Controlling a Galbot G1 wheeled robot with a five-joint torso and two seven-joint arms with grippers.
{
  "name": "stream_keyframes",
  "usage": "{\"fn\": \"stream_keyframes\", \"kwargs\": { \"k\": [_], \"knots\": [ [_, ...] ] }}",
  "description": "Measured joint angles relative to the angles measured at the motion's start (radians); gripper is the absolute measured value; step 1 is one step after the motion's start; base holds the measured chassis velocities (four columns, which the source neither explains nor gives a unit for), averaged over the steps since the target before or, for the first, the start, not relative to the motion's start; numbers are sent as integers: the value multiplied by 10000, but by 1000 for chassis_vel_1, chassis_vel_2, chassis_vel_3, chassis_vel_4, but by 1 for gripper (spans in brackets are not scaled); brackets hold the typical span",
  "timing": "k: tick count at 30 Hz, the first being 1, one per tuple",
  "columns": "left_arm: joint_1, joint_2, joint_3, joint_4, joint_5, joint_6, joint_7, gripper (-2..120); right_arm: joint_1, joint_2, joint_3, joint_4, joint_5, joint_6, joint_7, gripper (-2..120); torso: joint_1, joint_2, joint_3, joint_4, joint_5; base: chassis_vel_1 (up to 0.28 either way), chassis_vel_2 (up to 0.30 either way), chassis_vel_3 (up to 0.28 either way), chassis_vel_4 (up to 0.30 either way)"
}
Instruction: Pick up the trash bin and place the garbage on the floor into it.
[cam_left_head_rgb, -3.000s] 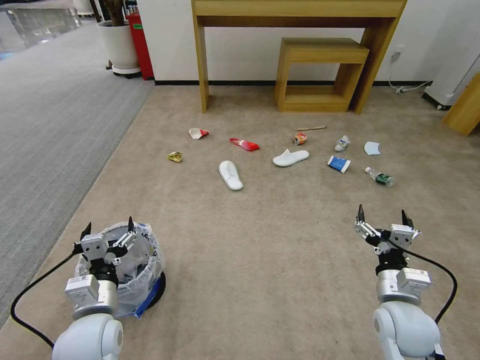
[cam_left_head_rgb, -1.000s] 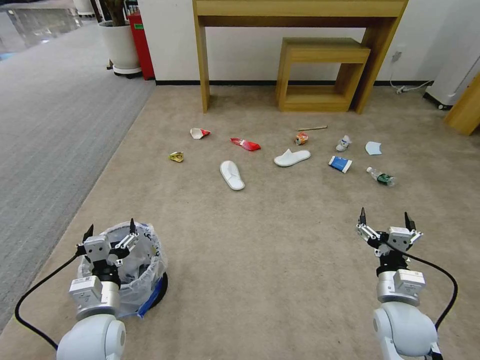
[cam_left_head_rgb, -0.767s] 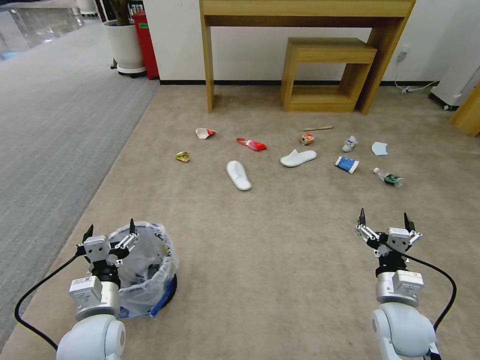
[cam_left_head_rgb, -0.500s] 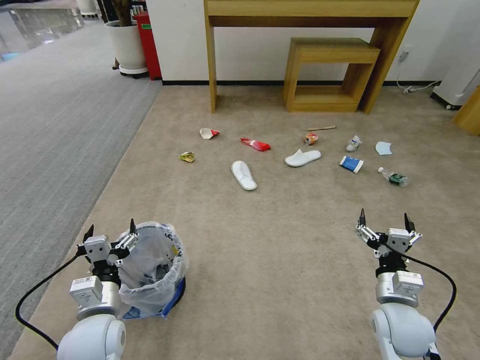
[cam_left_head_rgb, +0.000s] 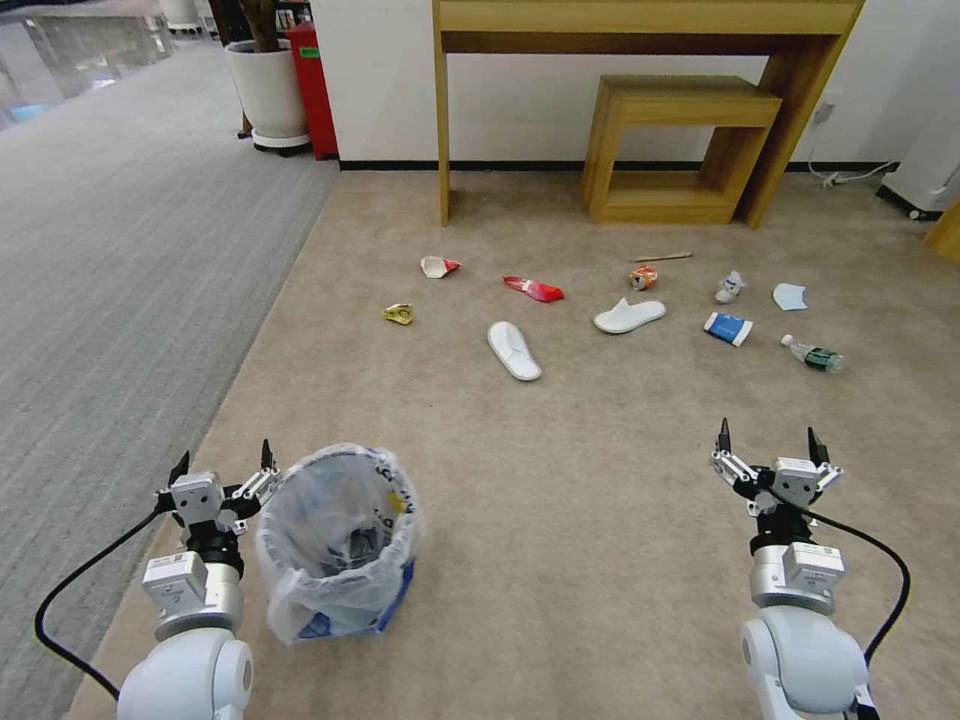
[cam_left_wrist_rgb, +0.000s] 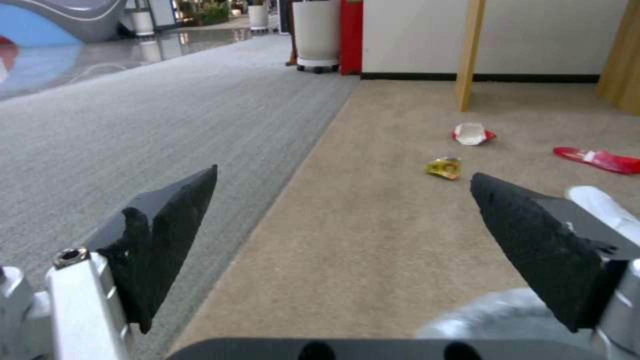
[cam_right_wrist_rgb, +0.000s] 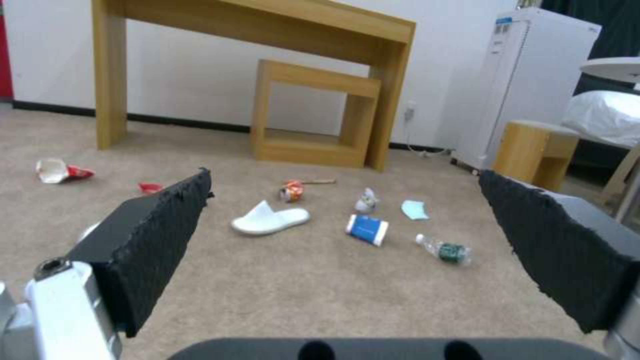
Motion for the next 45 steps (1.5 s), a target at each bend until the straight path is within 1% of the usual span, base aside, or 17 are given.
{"fn": "stream_keyframes", "kwargs": {
  "k": [10, 13, 15, 19, 34, 45],
  "knots": [
    [-2, -13, 9, 23, 8, -6, -1, 100, 20, 11, 0, -60, -16, 109, -6, 100, 0, -1, 0, 0, 1, 98, 90, -87, -91],
    [7, -12, 16, 22, 9, 142, -53, 100, 25, 9, -6, -80, 45, 203, -18, 100, 0, 0, 0, -1, 1, 55, 53, -69, -65],
    [21, 82, 146, 15, -102, 447, -274, 100, 25, -19, -34, -81, 190, 236, -28, 100, 0, -1, 0, 0, 0, 13, 18, -26, -15],
    [-51, 188, 266, 53, -182, 568, -342, 100, 17, -79, -23, -92, 246, 261, -50, 100, 0, 0, 0, -1, 1, 0, 0, 0, 0],
    [-92, 195, 292, 238, -201, 456, -327, 100, 81, -37, -31, -110, 380, 425, -20, 100, 0, 0, 1, 0, 1, 0, 0, 0, 0],
    [-55, 157, 289, 261, -158, 345, -301, 100, 41, -41, 57, -43, 278, 227, -15, 100, 0, -1, 0, 0, 0, 0, 0, 0, 0]
  ]
}}
